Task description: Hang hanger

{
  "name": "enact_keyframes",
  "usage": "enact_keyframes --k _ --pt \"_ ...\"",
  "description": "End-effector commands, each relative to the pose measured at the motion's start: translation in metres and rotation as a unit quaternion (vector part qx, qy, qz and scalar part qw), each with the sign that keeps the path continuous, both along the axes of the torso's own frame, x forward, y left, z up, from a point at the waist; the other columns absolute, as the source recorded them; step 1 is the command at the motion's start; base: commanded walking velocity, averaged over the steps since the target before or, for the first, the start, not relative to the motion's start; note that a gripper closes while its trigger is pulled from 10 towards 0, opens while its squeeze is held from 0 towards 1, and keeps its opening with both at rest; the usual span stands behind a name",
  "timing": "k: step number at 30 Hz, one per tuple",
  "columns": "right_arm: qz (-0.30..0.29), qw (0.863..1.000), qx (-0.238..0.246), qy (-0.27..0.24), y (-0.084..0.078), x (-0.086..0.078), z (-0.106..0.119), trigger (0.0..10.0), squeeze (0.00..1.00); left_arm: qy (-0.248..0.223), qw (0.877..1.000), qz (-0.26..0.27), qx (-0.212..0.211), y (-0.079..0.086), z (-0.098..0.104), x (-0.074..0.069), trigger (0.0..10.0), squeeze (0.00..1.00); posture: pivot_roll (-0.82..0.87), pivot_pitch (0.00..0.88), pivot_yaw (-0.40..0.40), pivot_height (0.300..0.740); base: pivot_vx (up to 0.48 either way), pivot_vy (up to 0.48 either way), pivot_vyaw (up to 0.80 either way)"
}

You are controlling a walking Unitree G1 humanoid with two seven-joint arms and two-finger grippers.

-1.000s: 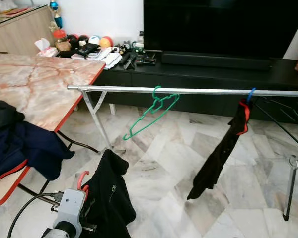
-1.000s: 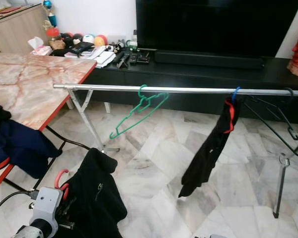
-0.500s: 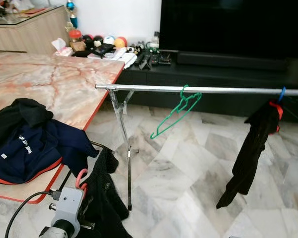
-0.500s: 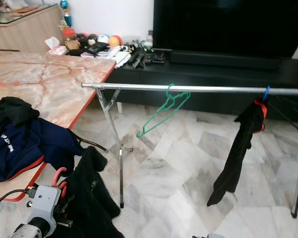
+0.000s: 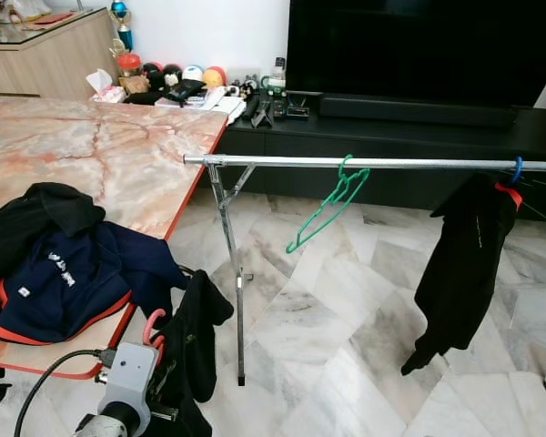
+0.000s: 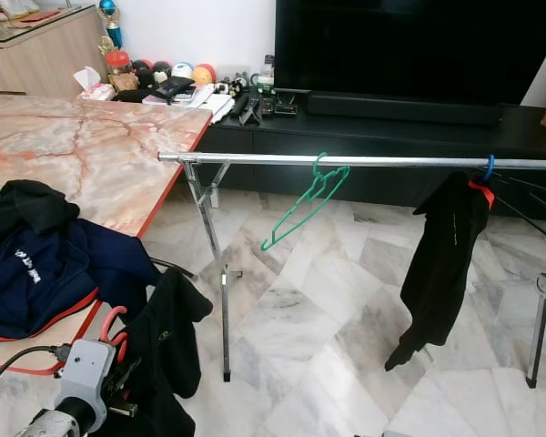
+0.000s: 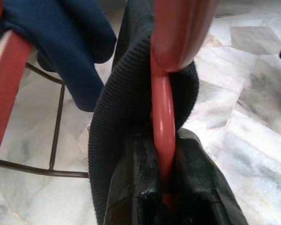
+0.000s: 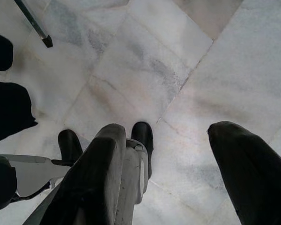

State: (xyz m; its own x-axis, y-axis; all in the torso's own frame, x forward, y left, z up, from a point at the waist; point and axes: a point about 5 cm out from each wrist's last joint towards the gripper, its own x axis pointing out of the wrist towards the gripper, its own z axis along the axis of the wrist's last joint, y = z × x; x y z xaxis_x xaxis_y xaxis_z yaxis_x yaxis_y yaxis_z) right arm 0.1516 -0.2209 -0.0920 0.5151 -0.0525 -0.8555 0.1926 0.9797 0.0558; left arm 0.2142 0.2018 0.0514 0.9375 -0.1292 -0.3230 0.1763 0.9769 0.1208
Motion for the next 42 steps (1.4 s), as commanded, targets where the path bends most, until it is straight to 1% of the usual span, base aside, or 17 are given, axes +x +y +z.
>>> enact_keyframes --k 1,27,39,42 --pt "-0.008 1.0 0.001 0.0 -0.0018 -0.001 0.0 10.0 0.0 -0.029 1.0 -0.005 -0.008 -0.0016 0.011 0.0033 10.0 0.0 0.04 0.047 0.011 0.74 -0.27 0.0 0.0" --pt "-0.012 1.0 -0.002 0.0 -0.0028 -0.0007 0.0002 10.0 0.0 -0.036 0.999 -0.003 -0.015 -0.0016 0.0136 0.0035 10.0 0.0 0.04 0.049 0.009 0.74 -0.28 0.0 0.0" --pt "-0.023 1.0 -0.002 -0.003 -0.0033 -0.0011 0.0002 10.0 0.0 -0.034 0.999 -0.018 -0.018 -0.0022 0.0161 0.0039 10.0 0.0 0.04 0.053 0.009 0.74 -0.287 0.0 0.0" --pt "-0.027 1.0 0.0 -0.007 -0.0034 -0.0009 0.0005 10.0 0.0 -0.031 0.998 -0.039 -0.025 -0.0065 0.0189 0.0057 10.0 0.0 0.04 0.052 0.009 0.74 -0.192 0.0 0.0"
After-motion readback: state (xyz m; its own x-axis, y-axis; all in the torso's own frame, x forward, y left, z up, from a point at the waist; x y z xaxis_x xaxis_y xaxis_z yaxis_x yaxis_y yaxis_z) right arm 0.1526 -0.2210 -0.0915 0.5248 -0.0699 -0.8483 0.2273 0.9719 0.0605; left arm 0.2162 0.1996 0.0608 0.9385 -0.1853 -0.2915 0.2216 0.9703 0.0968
